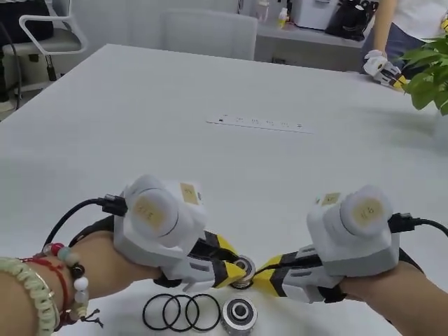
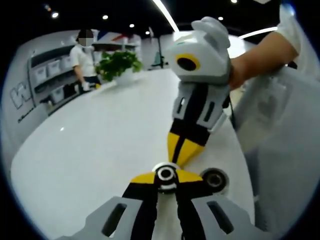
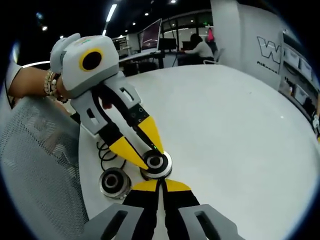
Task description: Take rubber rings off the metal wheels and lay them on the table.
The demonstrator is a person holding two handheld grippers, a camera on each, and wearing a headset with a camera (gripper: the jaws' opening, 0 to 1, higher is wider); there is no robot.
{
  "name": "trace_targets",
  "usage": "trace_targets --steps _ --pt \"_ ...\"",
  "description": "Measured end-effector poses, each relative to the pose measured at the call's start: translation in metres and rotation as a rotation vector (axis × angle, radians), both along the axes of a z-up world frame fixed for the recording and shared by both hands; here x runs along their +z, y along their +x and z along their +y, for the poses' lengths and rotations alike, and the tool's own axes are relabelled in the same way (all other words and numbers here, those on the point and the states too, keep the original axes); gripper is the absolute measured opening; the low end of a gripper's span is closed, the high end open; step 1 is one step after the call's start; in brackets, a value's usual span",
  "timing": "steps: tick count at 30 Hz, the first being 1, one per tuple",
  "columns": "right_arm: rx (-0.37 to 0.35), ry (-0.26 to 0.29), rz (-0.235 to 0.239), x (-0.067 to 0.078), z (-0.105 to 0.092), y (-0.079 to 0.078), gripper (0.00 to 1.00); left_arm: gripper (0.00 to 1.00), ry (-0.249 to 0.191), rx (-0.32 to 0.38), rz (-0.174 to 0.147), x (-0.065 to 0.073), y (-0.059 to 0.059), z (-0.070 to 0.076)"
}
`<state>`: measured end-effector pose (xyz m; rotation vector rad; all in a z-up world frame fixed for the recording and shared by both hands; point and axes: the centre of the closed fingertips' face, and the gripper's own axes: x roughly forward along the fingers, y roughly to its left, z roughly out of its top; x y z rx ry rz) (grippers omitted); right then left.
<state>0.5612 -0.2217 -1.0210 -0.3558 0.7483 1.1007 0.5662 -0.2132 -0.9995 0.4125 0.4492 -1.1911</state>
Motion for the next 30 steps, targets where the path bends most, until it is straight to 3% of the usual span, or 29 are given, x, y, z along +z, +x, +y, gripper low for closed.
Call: trace_targets --steps 12,30 --pt "-0.107 0.05 0.106 0.0019 -0.0042 0.0024 0.0 0.14 0.003 0.003 -0.004 -0.0003 0.0006 -0.0004" --pt "-0.183 0.124 0.172 0.0064 -0.005 0.0073 0.0 0.14 0.003 0.013 -0.006 -0.0006 0.002 0.0005"
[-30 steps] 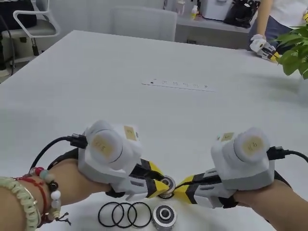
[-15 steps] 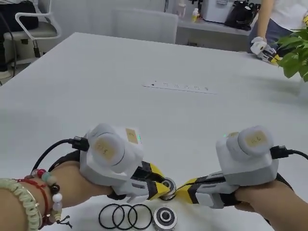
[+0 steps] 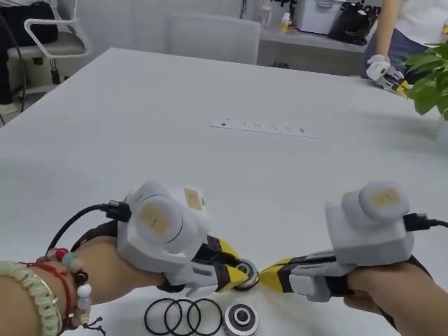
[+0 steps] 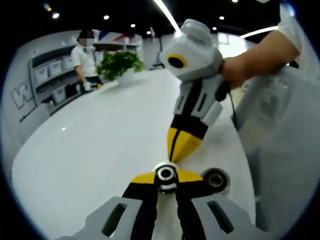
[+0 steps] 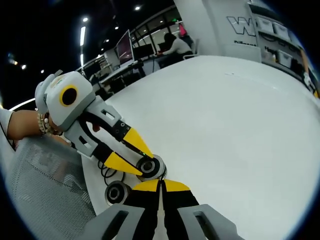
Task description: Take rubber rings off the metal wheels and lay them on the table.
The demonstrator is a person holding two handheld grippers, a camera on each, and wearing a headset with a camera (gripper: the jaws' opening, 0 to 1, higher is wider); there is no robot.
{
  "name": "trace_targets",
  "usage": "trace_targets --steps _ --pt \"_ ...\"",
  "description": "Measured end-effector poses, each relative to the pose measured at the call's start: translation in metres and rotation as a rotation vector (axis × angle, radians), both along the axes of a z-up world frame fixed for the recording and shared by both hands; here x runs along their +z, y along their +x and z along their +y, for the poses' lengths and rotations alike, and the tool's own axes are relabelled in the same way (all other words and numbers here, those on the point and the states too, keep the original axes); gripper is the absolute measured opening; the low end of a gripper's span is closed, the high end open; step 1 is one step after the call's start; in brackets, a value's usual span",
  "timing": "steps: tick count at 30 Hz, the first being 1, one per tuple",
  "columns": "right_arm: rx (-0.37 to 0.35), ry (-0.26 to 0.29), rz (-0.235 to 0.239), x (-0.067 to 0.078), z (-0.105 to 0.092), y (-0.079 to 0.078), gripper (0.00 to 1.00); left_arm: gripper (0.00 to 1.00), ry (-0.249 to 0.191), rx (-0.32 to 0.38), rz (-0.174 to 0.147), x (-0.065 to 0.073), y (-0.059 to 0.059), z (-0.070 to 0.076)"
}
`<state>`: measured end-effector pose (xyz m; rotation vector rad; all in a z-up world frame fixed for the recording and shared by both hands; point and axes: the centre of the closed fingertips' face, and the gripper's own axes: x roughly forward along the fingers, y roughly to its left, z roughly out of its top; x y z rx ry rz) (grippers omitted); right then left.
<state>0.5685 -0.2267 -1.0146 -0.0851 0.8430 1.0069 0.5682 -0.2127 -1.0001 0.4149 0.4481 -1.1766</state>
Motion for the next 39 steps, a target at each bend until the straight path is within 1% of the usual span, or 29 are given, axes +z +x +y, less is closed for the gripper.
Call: trace_targets --steps 5,6,7,11,16,19,22,27,30,39 --pt "-0.019 0.017 0.019 0.001 0.0 0.001 0.0 0.14 -0.002 0.001 0.0 0.0 0.001 0.0" --pt "-0.026 0.032 0.024 0.003 0.001 0.001 0.0 0.14 -0.002 0.001 -0.001 0.0 0.001 0.0" --pt "-0.047 0.046 0.04 0.004 0.001 0.002 0.0 0.14 -0.001 0.001 -0.001 0.0 0.001 0.0" --pt "-0.054 0.056 0.047 0.005 0.002 0.002 0.0 0.14 -0.002 0.001 -0.002 0.0 0.001 0.0" --pt "-0.05 0.054 0.042 0.006 0.003 0.002 0.0 0.14 -0.006 0.003 -0.002 0.0 0.001 0.0" --pt "-0.06 0.067 0.054 0.007 0.004 0.002 0.0 0.14 -0.011 0.005 -0.003 0.0 0.001 0.0" --pt "-0.062 0.07 0.055 0.008 0.005 0.002 0.0 0.14 -0.014 0.006 -0.003 0.0 0.0 0.0" --pt "-0.064 0.07 0.056 0.01 0.005 0.001 0.0 0.14 -0.012 0.006 -0.005 0.001 0.0 0.0" --pt "-0.058 0.064 0.048 0.01 0.006 0.002 0.0 0.14 -0.012 0.007 -0.006 0.001 0.0 0.0" --pt "-0.058 0.071 0.049 0.012 0.008 0.001 0.0 0.14 -0.013 0.007 -0.007 0.001 0.0 0.0"
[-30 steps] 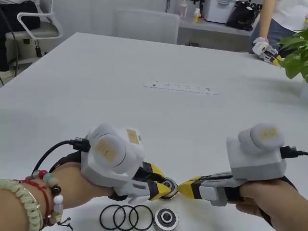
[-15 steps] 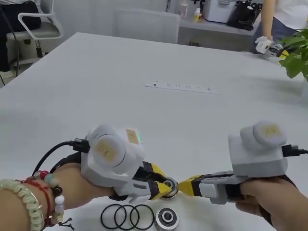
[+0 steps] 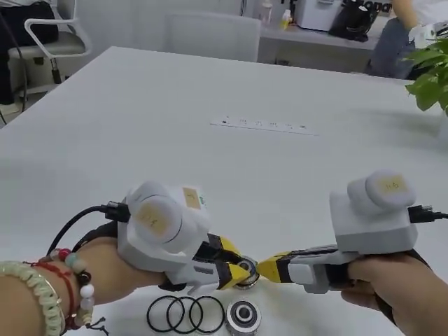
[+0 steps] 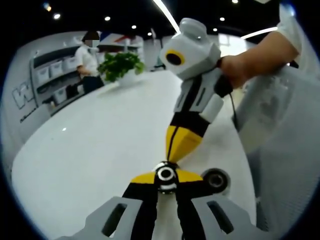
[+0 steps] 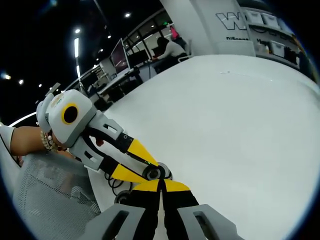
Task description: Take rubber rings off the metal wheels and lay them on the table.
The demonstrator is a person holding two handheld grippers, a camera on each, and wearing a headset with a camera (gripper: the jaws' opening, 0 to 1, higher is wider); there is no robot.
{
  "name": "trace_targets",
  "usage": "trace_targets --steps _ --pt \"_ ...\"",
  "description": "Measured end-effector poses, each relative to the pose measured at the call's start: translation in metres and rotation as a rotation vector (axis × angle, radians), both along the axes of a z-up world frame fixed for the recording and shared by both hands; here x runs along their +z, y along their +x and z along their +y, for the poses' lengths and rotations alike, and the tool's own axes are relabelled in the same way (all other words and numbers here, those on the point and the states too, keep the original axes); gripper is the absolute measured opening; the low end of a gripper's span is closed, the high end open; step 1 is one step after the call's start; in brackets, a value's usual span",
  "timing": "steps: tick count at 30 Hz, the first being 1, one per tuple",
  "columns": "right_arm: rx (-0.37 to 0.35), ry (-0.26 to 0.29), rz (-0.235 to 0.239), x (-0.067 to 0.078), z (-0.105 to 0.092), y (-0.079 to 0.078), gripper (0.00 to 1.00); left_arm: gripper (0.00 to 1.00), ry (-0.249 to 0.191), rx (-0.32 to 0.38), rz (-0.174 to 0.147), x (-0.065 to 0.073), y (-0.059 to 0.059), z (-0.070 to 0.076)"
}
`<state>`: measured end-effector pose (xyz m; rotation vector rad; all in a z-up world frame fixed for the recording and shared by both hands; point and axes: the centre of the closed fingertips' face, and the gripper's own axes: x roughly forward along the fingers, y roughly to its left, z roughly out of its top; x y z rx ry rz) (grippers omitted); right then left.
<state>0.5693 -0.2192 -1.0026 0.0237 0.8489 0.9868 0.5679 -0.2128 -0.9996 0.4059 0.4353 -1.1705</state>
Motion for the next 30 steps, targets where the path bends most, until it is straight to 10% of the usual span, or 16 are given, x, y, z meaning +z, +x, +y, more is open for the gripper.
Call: trace_targets --steps 30 --pt "-0.026 0.098 0.014 0.013 0.011 0.003 0.0 0.14 -0.011 0.006 -0.002 0.0 0.0 -0.002"
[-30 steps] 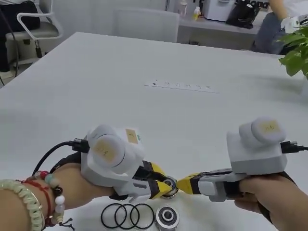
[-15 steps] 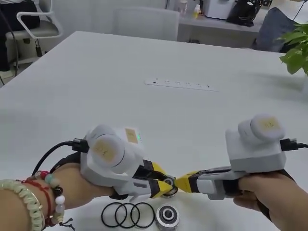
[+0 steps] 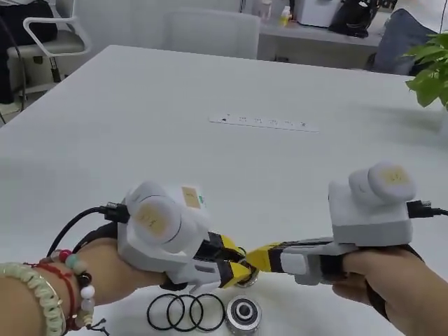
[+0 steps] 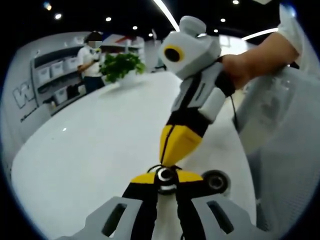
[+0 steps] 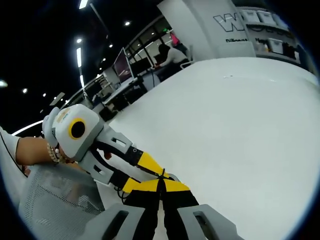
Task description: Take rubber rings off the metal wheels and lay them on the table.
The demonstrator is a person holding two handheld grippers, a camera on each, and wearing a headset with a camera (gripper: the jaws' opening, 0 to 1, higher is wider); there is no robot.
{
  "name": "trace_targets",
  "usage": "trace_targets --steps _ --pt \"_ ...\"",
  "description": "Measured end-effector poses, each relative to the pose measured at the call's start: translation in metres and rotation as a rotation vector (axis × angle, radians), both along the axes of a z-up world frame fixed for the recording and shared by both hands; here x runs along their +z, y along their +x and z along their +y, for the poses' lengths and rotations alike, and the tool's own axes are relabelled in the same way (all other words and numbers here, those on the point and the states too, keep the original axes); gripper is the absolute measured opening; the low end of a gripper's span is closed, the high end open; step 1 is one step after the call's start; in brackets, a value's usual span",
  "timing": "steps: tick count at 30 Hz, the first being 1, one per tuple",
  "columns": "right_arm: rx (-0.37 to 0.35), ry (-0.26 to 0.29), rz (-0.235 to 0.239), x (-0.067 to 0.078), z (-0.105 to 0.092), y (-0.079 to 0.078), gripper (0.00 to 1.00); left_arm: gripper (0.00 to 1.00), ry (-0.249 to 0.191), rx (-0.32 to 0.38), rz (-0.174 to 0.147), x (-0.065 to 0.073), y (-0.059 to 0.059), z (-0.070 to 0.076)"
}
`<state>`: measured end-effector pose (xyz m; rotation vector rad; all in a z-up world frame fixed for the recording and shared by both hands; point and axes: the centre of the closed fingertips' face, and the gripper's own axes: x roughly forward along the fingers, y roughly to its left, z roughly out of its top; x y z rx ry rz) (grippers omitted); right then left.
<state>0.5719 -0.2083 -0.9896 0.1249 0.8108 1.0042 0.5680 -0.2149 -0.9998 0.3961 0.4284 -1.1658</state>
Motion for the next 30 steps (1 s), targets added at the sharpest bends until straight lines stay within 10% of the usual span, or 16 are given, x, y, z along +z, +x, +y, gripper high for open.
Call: trace_targets --steps 18,30 --pt "-0.026 -0.031 0.01 -0.003 -0.003 0.001 0.0 0.22 0.067 -0.038 0.0 0.01 -0.003 0.009" --pt "-0.049 0.032 -0.01 0.017 0.002 0.006 0.0 0.42 0.019 0.013 -0.024 0.055 0.005 0.019"
